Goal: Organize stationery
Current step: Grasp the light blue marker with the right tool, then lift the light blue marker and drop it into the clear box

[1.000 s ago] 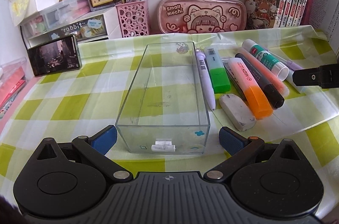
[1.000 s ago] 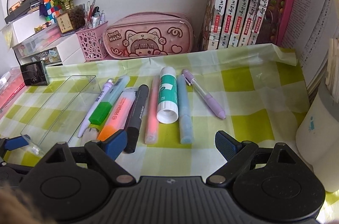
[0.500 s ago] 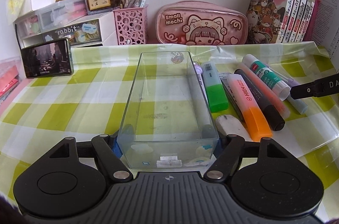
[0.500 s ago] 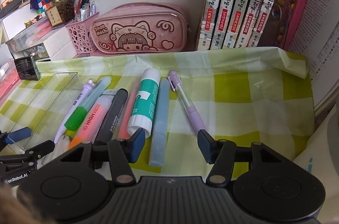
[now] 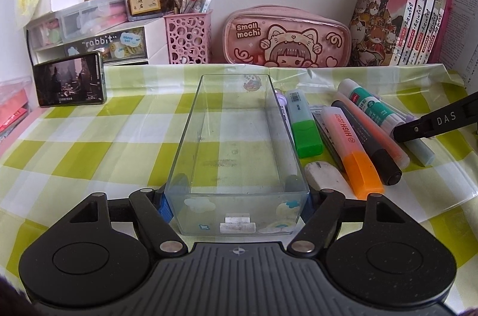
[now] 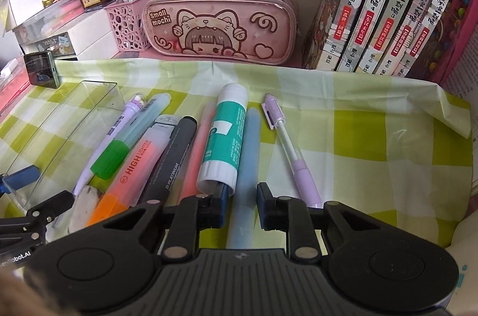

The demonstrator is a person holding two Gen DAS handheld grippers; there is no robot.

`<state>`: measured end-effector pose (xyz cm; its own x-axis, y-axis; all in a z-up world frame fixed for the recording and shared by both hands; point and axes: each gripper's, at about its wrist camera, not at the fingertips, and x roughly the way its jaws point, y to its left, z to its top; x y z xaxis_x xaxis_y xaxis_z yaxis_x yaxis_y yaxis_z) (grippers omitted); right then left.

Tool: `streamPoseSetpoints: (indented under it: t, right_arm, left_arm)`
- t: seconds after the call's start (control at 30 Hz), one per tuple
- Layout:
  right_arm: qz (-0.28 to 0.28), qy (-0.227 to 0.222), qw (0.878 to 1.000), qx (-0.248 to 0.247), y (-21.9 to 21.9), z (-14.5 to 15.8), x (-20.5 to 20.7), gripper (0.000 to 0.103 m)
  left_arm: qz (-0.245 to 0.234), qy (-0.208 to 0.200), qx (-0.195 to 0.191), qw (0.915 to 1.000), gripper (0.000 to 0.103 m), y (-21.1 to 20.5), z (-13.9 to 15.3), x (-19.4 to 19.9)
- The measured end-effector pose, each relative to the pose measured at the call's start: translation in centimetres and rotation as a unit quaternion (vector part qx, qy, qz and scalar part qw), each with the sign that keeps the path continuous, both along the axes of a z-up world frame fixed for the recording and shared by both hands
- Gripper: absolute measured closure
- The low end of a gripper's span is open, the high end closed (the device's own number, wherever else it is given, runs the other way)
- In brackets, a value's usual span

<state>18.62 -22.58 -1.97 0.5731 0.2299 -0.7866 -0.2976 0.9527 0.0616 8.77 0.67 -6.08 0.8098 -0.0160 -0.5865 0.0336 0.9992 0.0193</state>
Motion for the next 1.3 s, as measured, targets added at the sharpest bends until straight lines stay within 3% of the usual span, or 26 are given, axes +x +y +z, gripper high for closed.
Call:
streamPoseSetpoints:
  t: [0.17, 0.3, 0.4, 0.63, 0.83, 0.9, 1.03, 1.3]
  right_arm:
    - [-0.033, 0.016, 0.998, 0.047, -1.0, 0.1, -0.2, 0.074]
    - [-0.052, 0.041, 0.991, 0.115, -1.9, -0.1, -0.4, 0.075]
    - [-0.08, 0.063, 0.978, 0.181, -3.3, -0.3, -0.5, 0.075]
    - [-0.128, 0.087, 0.946, 0.284, -5.7, -0.4, -1.7, 0.076]
    - [-0.152, 0.081, 0.917, 0.359, -7.1, 0.3, -3.5, 0.076]
    - [-0.155, 0.074, 0.929, 0.327, -6.2, 0.4, -3.7, 0.076]
    - [-0.148, 0.065, 0.92, 0.356, -6.1, 0.6, -3.9, 0.076]
    - [-0.058, 0.076, 0.936, 0.338, 0.8, 2.7, -2.4, 0.076]
  left_arm:
    - [0.0, 0.0, 0.0, 1.0, 0.03, 0.0, 0.0, 0.0]
    - [0.0, 0.0, 0.0, 1.0, 0.03, 0.0, 0.0, 0.0]
    - [0.0, 0.0, 0.0, 1.0, 0.03, 0.0, 0.0, 0.0]
    - [-0.001, -0.001, 0.001, 1.0, 0.03, 0.1, 0.0, 0.0]
    - [-0.001, -0.001, 0.001, 1.0, 0.03, 0.0, 0.0, 0.0]
    - [-0.001, -0.001, 0.001, 1.0, 0.03, 0.0, 0.0, 0.0]
    - [-0.001, -0.001, 0.001, 1.0, 0.03, 0.0, 0.0, 0.0]
    - [-0.001, -0.001, 0.001, 1.0, 0.03, 0.0, 0.0, 0.0]
